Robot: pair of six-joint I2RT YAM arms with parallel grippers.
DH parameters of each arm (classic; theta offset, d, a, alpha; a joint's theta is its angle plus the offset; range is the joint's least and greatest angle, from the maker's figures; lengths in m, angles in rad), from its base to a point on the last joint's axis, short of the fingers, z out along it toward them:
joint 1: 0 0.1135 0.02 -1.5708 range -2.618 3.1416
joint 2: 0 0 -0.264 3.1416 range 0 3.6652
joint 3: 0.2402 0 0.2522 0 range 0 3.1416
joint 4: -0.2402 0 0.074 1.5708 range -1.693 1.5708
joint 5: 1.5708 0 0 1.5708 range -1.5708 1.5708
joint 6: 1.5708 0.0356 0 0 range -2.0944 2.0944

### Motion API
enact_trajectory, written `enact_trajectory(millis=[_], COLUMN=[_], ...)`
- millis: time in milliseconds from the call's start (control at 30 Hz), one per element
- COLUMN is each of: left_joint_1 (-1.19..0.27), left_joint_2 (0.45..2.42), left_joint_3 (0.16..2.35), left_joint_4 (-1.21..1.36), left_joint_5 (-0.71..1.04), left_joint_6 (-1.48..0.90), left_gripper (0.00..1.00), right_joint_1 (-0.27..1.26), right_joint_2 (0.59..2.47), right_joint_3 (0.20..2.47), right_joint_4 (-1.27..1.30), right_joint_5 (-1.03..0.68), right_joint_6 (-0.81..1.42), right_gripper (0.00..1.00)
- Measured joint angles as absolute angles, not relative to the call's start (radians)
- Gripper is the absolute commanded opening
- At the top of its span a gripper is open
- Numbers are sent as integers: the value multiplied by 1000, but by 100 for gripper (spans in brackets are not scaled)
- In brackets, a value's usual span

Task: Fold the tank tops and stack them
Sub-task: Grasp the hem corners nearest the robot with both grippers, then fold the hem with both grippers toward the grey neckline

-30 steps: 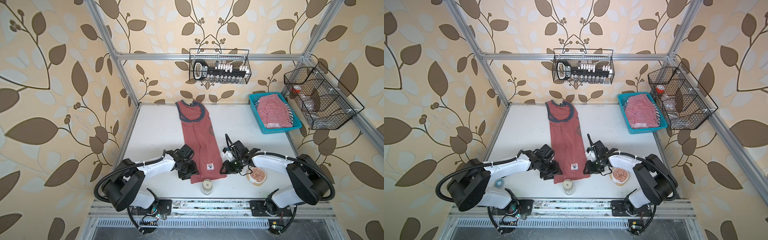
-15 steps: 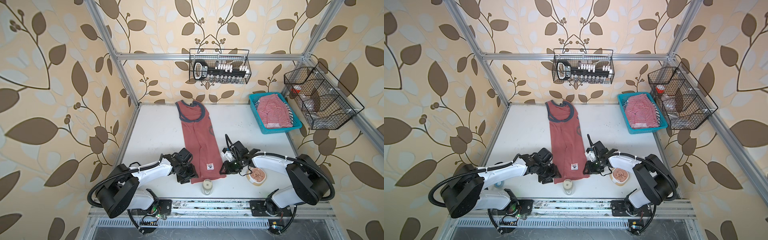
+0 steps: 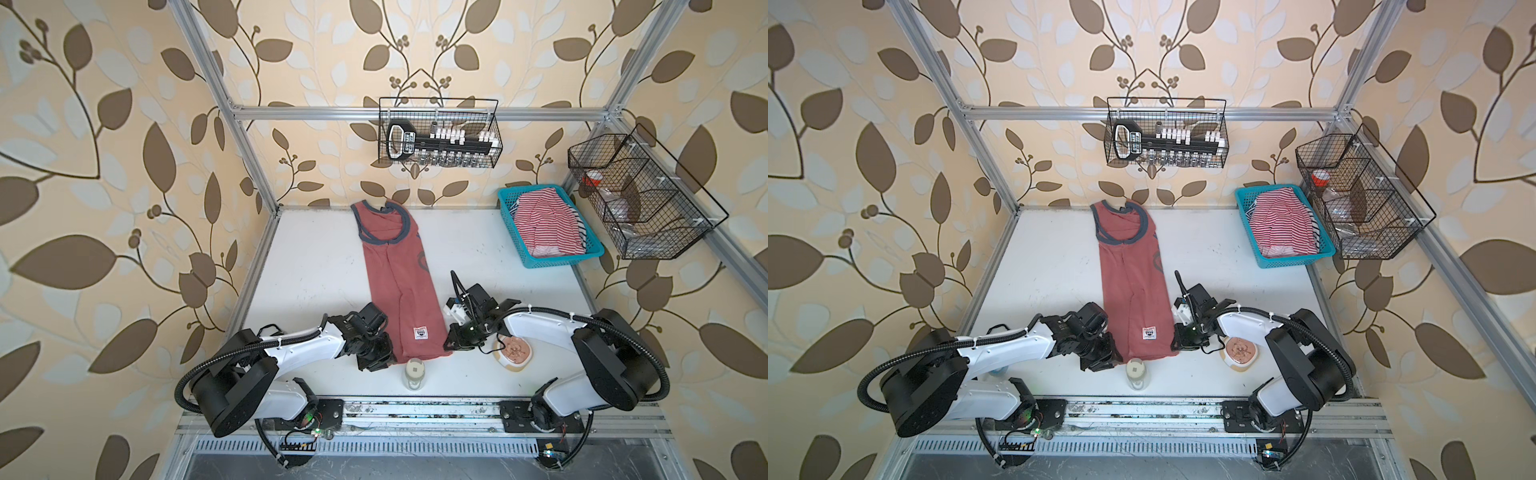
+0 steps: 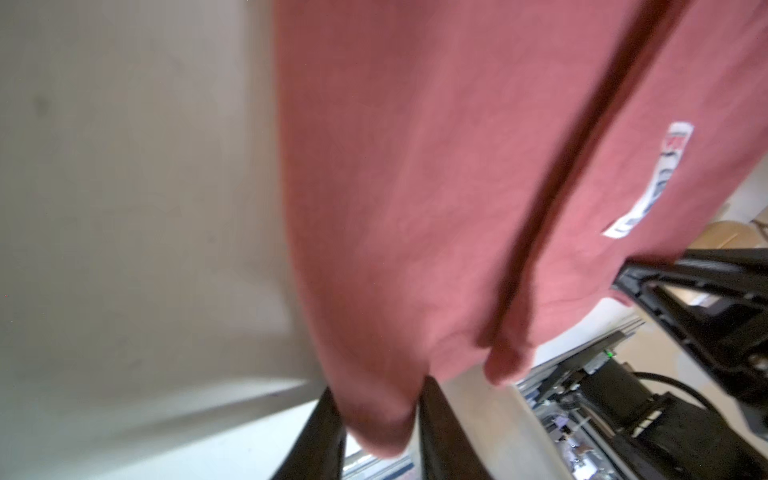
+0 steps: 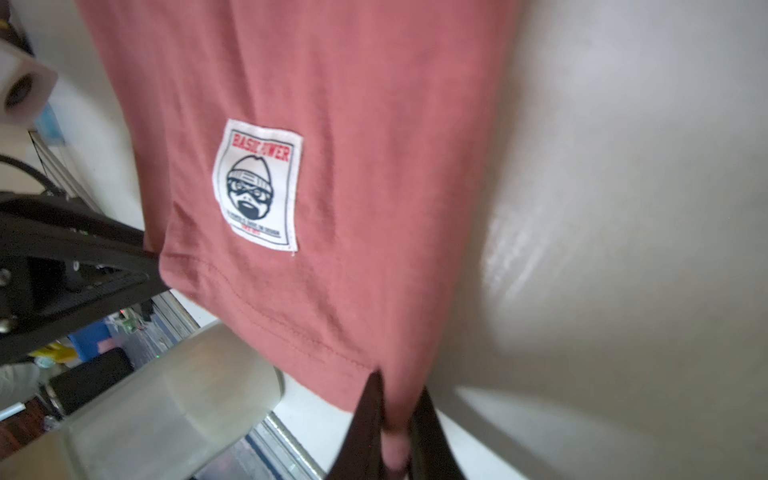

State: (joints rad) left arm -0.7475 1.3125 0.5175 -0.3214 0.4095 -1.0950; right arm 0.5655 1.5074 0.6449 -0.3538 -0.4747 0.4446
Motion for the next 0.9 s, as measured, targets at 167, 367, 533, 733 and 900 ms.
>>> enact_trajectory(millis=[167, 367, 533, 733, 900], left_joint_1=[-748, -748, -746, -674, -540], left_joint_2=[1275, 1211, 1194, 1195, 1239], left_joint_3=[520, 571, 683, 782, 897], left_joint_4=[-413, -535, -627, -702, -739], left_joint_5=[338, 252, 177, 142, 143], left_joint_6=[-1088, -1081, -1065, -1000, -907], left_gripper=[0, 0, 0, 0, 0], right_joint_1=[572, 578, 577, 553, 520], right_joint_2=[1496, 1424, 1400, 1427, 1527], right_joint_3=[646, 696, 807, 941, 1076], right_joint_4=[-381, -429, -463, -488, -506], right_joint_5=[-467, -460, -444, -437, -440], right_joint_6=[447, 443, 429, 406, 377], right_gripper=[0, 0, 0, 0, 0])
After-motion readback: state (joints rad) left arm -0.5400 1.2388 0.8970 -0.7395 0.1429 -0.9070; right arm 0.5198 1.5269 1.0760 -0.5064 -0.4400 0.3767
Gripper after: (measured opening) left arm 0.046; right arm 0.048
